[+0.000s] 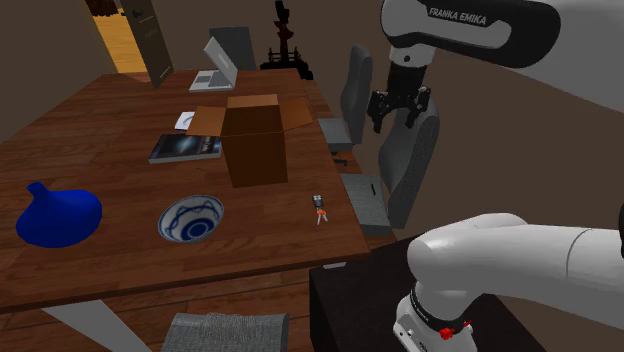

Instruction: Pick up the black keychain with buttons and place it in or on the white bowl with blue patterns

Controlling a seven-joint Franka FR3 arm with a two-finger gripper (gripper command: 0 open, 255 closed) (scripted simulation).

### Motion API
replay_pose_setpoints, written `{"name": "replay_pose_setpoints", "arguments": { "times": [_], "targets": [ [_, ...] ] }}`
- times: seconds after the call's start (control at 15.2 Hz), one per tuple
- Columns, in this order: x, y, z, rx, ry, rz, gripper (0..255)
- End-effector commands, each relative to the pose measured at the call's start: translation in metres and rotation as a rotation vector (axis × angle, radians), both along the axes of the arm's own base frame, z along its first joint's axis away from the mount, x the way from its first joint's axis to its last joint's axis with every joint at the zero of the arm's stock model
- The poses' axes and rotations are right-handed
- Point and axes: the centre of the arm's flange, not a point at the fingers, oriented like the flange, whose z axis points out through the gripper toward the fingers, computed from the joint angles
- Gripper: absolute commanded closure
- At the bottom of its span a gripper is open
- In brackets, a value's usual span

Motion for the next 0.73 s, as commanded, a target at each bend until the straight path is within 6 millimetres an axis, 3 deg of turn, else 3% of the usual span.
{"name": "replay_pose_setpoints", "arguments": {
  "times": [0.0,0.66],
  "targets": [
    [0.0,0.0,0.0,0.0,0.0,0.0,0],
    [0.035,0.072,-0.106,-0.006,0.003,0.006,0]
  ]
}}
